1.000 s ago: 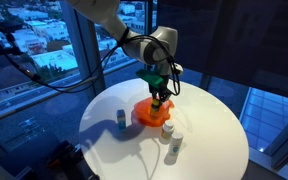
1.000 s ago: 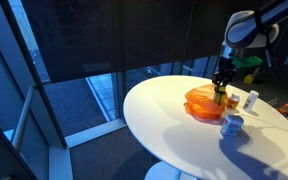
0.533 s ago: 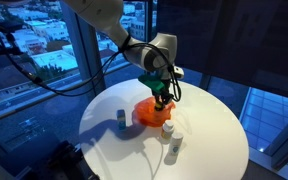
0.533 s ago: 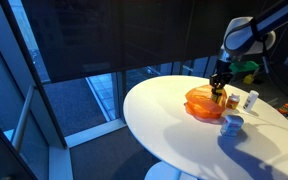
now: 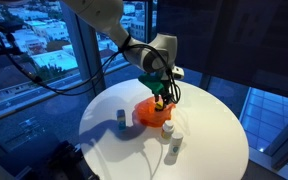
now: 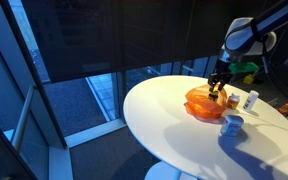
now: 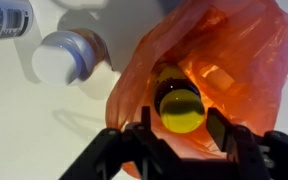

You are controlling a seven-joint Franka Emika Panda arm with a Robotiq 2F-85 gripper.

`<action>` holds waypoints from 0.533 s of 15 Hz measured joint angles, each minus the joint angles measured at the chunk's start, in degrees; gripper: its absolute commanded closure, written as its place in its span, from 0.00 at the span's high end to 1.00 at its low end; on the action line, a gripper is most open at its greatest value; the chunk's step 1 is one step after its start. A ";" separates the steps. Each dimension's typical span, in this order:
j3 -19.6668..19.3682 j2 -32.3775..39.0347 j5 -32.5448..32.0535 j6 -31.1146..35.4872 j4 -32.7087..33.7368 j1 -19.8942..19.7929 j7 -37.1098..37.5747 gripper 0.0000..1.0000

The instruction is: Pick up the yellow and brown bottle and put it in the plastic bag

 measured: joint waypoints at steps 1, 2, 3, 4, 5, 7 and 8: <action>0.05 -0.60 0.17 -0.29 -0.20 -0.04 0.00 0.99; 0.07 -1.50 0.29 -1.05 -0.47 -0.05 0.00 1.00; 0.10 -2.60 0.32 -2.31 -0.70 -0.04 -0.03 1.00; 0.13 -3.88 0.33 -4.14 -0.83 -0.04 -0.11 1.00; 0.16 -5.18 0.33 -6.09 -0.92 -0.04 -0.18 1.00; 0.15 -8.09 0.33 -10.42 -1.08 -0.04 -0.23 1.00; 0.13 -9.52 0.33 -12.74 -1.10 -0.04 -0.23 1.00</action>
